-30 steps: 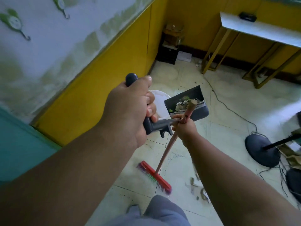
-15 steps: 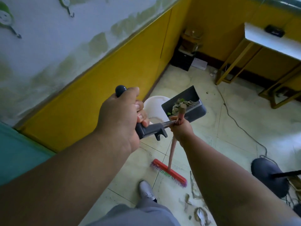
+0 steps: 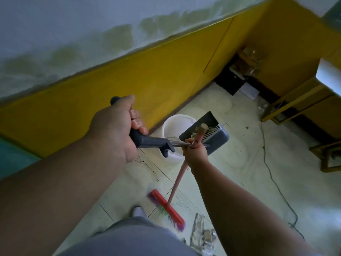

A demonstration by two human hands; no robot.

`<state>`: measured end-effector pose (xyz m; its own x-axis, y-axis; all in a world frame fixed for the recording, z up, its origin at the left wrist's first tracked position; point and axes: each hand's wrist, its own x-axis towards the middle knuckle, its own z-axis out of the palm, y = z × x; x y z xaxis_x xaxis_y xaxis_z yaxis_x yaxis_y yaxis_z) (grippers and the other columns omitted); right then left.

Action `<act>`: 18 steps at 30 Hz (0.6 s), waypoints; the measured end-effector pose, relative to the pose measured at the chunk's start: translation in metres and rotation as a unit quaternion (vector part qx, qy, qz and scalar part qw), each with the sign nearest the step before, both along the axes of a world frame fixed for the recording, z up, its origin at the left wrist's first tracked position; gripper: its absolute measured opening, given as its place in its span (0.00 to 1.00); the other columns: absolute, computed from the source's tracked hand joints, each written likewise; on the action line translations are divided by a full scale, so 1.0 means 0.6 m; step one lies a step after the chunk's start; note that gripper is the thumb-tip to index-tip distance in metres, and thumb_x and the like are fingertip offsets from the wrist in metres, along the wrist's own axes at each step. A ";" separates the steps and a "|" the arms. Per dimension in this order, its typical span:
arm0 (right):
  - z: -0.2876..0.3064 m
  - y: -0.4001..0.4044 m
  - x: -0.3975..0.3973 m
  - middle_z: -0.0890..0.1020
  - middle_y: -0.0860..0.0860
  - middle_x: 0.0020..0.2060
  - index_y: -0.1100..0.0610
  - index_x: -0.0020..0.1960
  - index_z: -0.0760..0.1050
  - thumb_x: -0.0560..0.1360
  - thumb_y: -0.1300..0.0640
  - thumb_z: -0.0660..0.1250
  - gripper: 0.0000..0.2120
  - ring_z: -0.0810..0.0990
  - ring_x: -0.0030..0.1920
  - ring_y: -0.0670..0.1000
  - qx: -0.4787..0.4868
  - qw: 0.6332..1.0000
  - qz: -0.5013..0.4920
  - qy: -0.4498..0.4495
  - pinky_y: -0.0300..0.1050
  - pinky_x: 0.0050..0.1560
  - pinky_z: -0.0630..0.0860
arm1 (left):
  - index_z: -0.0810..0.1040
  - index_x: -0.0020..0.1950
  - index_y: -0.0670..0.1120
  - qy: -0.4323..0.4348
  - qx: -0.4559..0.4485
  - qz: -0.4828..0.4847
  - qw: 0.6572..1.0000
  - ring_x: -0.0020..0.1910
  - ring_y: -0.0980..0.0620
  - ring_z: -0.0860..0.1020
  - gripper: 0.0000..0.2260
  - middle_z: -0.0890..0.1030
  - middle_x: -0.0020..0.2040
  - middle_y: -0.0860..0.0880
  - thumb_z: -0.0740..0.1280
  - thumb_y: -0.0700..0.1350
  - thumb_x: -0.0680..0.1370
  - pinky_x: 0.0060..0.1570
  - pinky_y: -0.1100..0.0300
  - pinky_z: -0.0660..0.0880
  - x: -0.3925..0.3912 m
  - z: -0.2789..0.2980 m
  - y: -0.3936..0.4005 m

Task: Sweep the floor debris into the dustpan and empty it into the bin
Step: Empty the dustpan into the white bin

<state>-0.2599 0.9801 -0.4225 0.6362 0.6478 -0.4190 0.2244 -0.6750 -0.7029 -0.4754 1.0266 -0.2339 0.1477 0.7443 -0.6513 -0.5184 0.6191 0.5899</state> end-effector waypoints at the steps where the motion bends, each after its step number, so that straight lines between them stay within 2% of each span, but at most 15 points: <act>1: -0.001 0.006 0.007 0.81 0.48 0.42 0.49 0.49 0.79 0.77 0.54 0.66 0.03 0.81 0.43 0.48 -0.005 1.000 0.008 0.000 0.47 0.49 0.82 | 0.64 0.33 0.49 0.002 -0.007 0.007 1.000 0.19 0.56 0.61 0.18 0.64 0.24 0.54 0.66 0.49 0.80 0.20 0.67 0.63 0.003 -0.004 0.004; 4: -0.006 0.022 0.031 0.81 0.51 0.42 0.52 0.48 0.78 0.77 0.57 0.67 0.02 0.82 0.43 0.50 -0.030 0.999 0.027 0.019 0.49 0.50 0.82 | 0.66 0.32 0.49 0.034 -0.009 0.022 0.999 0.18 0.56 0.64 0.19 0.66 0.23 0.54 0.66 0.50 0.80 0.21 0.66 0.66 0.013 -0.015 0.012; 6: -0.009 0.028 0.042 0.81 0.52 0.41 0.53 0.46 0.77 0.76 0.59 0.68 0.02 0.81 0.43 0.50 -0.039 0.997 0.053 0.029 0.49 0.52 0.81 | 0.68 0.34 0.47 0.085 0.009 0.033 0.996 0.19 0.56 0.66 0.16 0.68 0.23 0.53 0.67 0.50 0.79 0.27 0.62 0.69 0.021 -0.020 0.013; 7: -0.010 0.029 0.046 0.81 0.52 0.42 0.54 0.46 0.77 0.76 0.59 0.68 0.02 0.82 0.44 0.51 -0.039 0.997 0.059 0.029 0.49 0.52 0.81 | 0.70 0.37 0.47 0.126 0.026 0.037 0.991 0.19 0.56 0.68 0.14 0.70 0.25 0.52 0.67 0.49 0.79 0.29 0.61 0.71 0.025 -0.023 0.012; 9: -0.009 0.032 0.048 0.81 0.53 0.42 0.54 0.46 0.77 0.76 0.58 0.68 0.01 0.82 0.46 0.52 -0.037 0.997 0.054 0.037 0.48 0.50 0.81 | 0.73 0.49 0.47 0.199 0.072 0.050 0.976 0.20 0.57 0.70 0.06 0.75 0.31 0.51 0.68 0.48 0.79 0.30 0.59 0.73 0.033 -0.030 0.011; 11: -0.010 0.035 0.051 0.81 0.53 0.43 0.54 0.46 0.77 0.77 0.58 0.68 0.01 0.82 0.46 0.53 -0.035 0.997 0.050 0.044 0.47 0.50 0.80 | 0.70 0.62 0.52 0.252 0.118 0.062 0.959 0.24 0.57 0.74 0.14 0.78 0.41 0.50 0.69 0.46 0.78 0.31 0.58 0.76 0.037 -0.038 0.008; 12: -0.012 0.038 0.053 0.81 0.53 0.43 0.54 0.47 0.77 0.77 0.58 0.67 0.01 0.82 0.46 0.53 -0.037 0.997 0.052 0.042 0.48 0.50 0.81 | 0.68 0.65 0.54 0.277 0.142 0.056 0.949 0.28 0.56 0.76 0.18 0.77 0.46 0.50 0.69 0.44 0.78 0.32 0.58 0.76 0.037 -0.040 0.006; 13: -0.013 0.039 0.055 0.81 0.53 0.43 0.54 0.47 0.77 0.78 0.57 0.66 0.01 0.82 0.46 0.53 -0.040 0.997 0.054 0.040 0.50 0.51 0.81 | 0.67 0.66 0.56 0.321 0.170 0.039 0.931 0.32 0.55 0.77 0.21 0.76 0.50 0.51 0.69 0.43 0.77 0.31 0.60 0.76 0.037 -0.042 0.005; 15: -0.018 0.044 0.058 0.81 0.53 0.43 0.53 0.47 0.76 0.78 0.57 0.66 0.02 0.82 0.46 0.53 -0.038 0.997 0.055 0.037 0.51 0.51 0.81 | 0.68 0.65 0.58 0.442 0.216 -0.014 0.870 0.37 0.57 0.75 0.22 0.71 0.59 0.53 0.68 0.38 0.76 0.29 0.64 0.72 0.035 -0.045 0.005; 17: -0.024 0.049 0.060 0.81 0.53 0.41 0.51 0.46 0.76 0.78 0.56 0.66 0.03 0.83 0.44 0.53 -0.033 0.998 0.052 0.028 0.52 0.50 0.82 | 0.71 0.62 0.58 0.509 0.262 -0.055 0.818 0.42 0.58 0.74 0.23 0.66 0.64 0.51 0.66 0.34 0.75 0.31 0.65 0.72 0.031 -0.043 0.007; 18: -0.026 0.050 0.061 0.81 0.52 0.41 0.50 0.45 0.75 0.78 0.56 0.66 0.03 0.83 0.44 0.52 -0.033 0.998 0.053 0.022 0.52 0.50 0.82 | 0.73 0.61 0.57 0.529 0.294 -0.070 0.793 0.48 0.55 0.75 0.23 0.66 0.66 0.49 0.66 0.33 0.74 0.35 0.62 0.74 0.029 -0.044 0.008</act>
<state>-0.2235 1.0101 -0.4380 0.5464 0.6805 -0.4882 0.2670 -0.6941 -0.6685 -0.4578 1.0317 -0.2601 -0.1424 0.9897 -0.0124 0.5097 0.0841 0.8563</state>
